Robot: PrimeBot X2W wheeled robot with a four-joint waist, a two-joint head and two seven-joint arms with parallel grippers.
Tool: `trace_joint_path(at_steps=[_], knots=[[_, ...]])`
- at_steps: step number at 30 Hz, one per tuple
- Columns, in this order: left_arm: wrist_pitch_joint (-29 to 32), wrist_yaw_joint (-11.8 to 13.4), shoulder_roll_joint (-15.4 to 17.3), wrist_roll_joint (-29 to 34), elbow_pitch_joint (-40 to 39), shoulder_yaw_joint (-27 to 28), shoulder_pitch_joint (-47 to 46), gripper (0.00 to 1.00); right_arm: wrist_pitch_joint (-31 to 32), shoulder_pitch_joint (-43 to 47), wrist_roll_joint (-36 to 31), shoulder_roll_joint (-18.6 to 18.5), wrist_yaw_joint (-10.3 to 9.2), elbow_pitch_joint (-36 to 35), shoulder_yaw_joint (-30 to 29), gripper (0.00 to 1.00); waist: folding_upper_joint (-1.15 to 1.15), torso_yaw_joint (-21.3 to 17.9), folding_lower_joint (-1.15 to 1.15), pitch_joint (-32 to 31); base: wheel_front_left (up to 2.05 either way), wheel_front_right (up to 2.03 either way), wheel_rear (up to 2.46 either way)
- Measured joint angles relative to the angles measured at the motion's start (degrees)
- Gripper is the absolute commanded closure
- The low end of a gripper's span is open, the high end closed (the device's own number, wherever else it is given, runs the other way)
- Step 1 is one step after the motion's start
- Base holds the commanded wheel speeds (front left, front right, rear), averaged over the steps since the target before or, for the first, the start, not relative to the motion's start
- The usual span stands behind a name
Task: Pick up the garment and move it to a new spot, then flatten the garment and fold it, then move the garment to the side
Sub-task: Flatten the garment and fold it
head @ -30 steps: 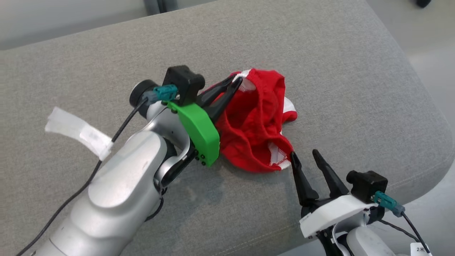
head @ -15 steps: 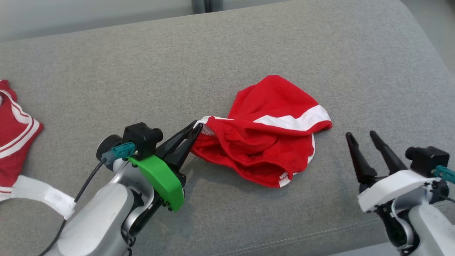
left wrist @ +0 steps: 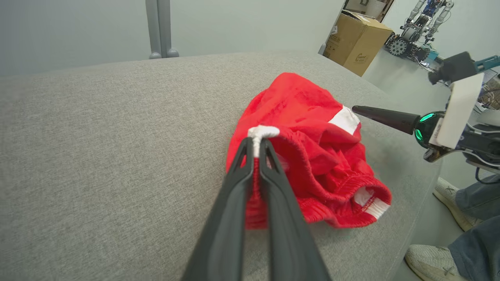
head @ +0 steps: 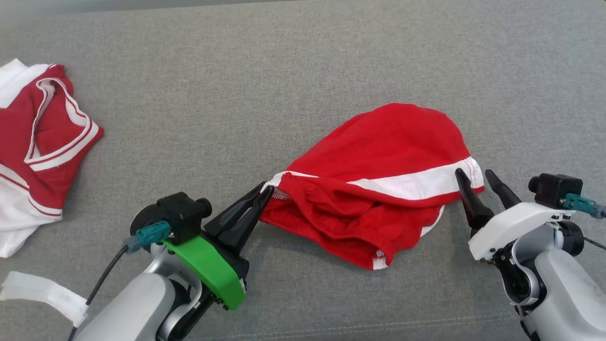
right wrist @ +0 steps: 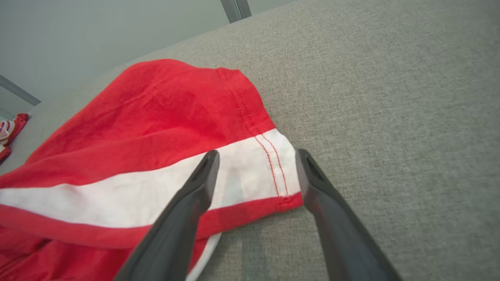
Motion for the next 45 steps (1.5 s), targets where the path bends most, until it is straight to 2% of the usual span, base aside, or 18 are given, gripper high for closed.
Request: trace_joint_path(at_steps=[3,8,10,13,18,19,22,25,28,31,36,38,42,45], knots=[[-0.55,0.00,1.31,0.00,-1.58,0.52,0.51,0.96,0.53,-3.00,-0.04,0.51,0.00,2.43,0.22,0.00,0.00,0.91,0.00,1.57,0.00,0.00,0.00],[-1.05,0.00,1.91,0.01,-2.87,0.64,0.94,0.96,1.26,-5.40,-0.41,0.44,0.10,5.38,0.81,0.14,0.00,1.42,0.00,3.22,0.00,0.00,0.00],[-1.16,0.00,2.25,0.01,-2.88,0.81,0.97,0.95,1.27,-5.71,-0.51,0.51,0.52,6.38,1.56,0.13,0.00,1.58,0.00,3.52,0.00,0.00,0.00],[-1.52,0.00,3.09,0.01,-2.98,1.62,1.09,0.94,1.16,-5.81,-1.10,0.85,1.02,7.11,2.10,0.00,0.00,1.54,0.00,3.60,0.00,0.00,0.00],[-2.05,0.57,3.77,0.01,-3.05,2.45,2.63,0.93,0.40,-6.06,-1.80,1.34,2.22,8.14,3.49,0.00,0.00,0.77,0.00,3.15,0.00,0.00,0.00],[-2.07,0.58,3.82,0.01,-3.08,2.53,3.00,0.93,0.38,-6.06,-1.97,1.38,2.56,8.27,3.68,0.02,0.00,0.56,0.00,3.04,0.00,0.00,0.00],[-2.08,1.04,4.24,0.00,-3.42,2.77,3.58,0.92,0.33,-6.06,-2.08,1.40,3.03,8.72,4.34,0.20,0.00,-0.13,0.00,2.71,0.00,0.00,0.00],[-2.43,1.05,4.78,0.00,-4.03,2.88,3.61,0.92,-0.22,-6.03,-2.31,1.38,3.34,9.14,4.60,0.26,0.00,-0.75,0.00,2.50,0.00,0.00,0.00],[-2.42,1.05,4.79,0.00,-4.50,2.79,3.63,0.92,-0.65,-6.03,-2.44,1.41,3.54,9.49,4.70,0.50,0.00,-1.03,0.00,2.36,0.00,0.00,0.00],[-2.40,1.05,4.89,0.00,-4.66,2.79,3.67,0.91,-1.11,-6.03,-2.44,1.49,4.02,9.92,5.03,0.60,0.00,-1.16,0.00,2.31,0.00,0.00,0.00],[-2.40,1.10,4.92,0.00,-4.75,2.76,3.80,0.91,-1.29,-6.03,-2.43,1.65,4.23,10.70,5.14,0.91,0.00,-1.22,0.00,2.14,0.00,0.00,0.00],[-2.40,1.10,4.92,-0.01,-4.74,2.75,3.97,0.91,-1.80,-6.05,-2.43,1.65,4.55,10.82,5.16,1.00,0.00,-1.20,0.00,1.98,0.00,0.00,0.00],[-2.42,1.29,5.03,-0.30,-4.69,3.23,4.82,0.95,-3.26,-6.42,-2.08,1.77,5.26,9.77,4.59,1.00,0.00,-1.17,0.00,1.23,0.00,0.00,0.00],[-2.47,1.56,5.99,-1.25,-4.94,4.61,4.86,1.00,-4.03,-8.83,1.34,3.03,6.57,6.26,2.56,1.00,0.00,-1.32,0.00,0.51,0.00,0.00,0.00]])
